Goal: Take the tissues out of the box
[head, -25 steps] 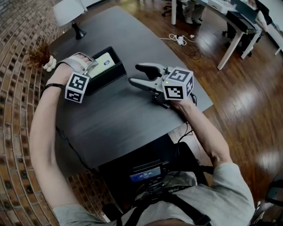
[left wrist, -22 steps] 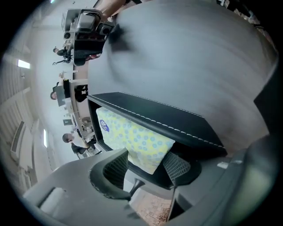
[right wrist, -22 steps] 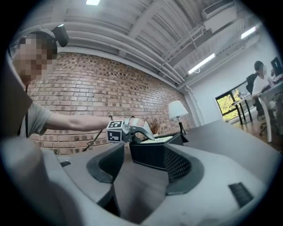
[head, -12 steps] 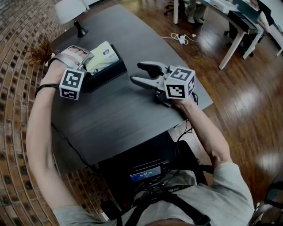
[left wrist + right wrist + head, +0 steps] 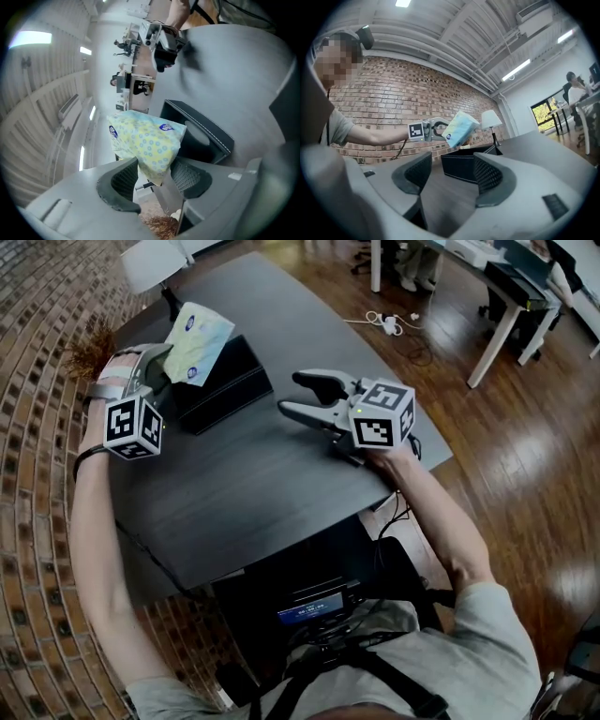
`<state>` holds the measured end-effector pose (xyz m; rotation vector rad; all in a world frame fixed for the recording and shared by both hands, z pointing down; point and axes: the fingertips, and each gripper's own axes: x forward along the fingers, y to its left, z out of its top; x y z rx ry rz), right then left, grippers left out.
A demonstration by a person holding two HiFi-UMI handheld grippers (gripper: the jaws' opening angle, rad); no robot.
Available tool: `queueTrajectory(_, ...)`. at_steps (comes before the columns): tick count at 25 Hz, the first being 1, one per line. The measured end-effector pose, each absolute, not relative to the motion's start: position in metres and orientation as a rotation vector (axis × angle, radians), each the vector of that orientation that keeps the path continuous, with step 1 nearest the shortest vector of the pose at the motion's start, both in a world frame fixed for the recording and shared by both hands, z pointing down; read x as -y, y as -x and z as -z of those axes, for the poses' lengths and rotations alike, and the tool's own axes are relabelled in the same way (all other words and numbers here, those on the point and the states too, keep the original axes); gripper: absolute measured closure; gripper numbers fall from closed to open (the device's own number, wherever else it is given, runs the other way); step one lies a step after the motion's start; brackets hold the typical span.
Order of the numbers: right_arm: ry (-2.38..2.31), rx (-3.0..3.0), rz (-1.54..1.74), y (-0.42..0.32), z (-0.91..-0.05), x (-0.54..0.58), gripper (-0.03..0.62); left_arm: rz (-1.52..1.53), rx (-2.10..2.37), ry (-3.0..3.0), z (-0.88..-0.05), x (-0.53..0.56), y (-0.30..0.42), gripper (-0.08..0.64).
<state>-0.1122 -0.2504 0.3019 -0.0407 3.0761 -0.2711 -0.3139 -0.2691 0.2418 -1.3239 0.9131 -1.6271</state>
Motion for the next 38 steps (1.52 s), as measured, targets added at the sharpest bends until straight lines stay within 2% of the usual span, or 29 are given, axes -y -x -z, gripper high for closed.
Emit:
queueTrajectory(7, 0.037, -3.074, 0.275, 0.110, -0.300, 0.249, 0.314, 1.213, -1.265, 1.539, -0.208, 0.243, 0.294, 0.337)
queueTrajectory(16, 0.020, -3.074, 0.267, 0.106, -0.295, 0.243, 0.315, 0.668, -1.498, 1.799, -0.189, 0.184, 0.232, 0.341)
queueTrajectory(21, 0.001, -3.069, 0.259, 0.108, -0.290, 0.237, 0.316, 0.466, -1.411, 1.759, -0.185, 0.151, 0.197, 0.347)
queueTrajectory(32, -0.069, -3.073, 0.231, 0.103, -0.276, 0.211, 0.316, -0.067, -1.494, 1.918, -0.166, 0.089, 0.184, 0.359)
queueTrajectory(38, -0.161, -3.010, 0.162, 0.112, -0.240, 0.197, 0.314, -0.149, -1.405, 1.863, -0.136, 0.070, 0.164, 0.360)
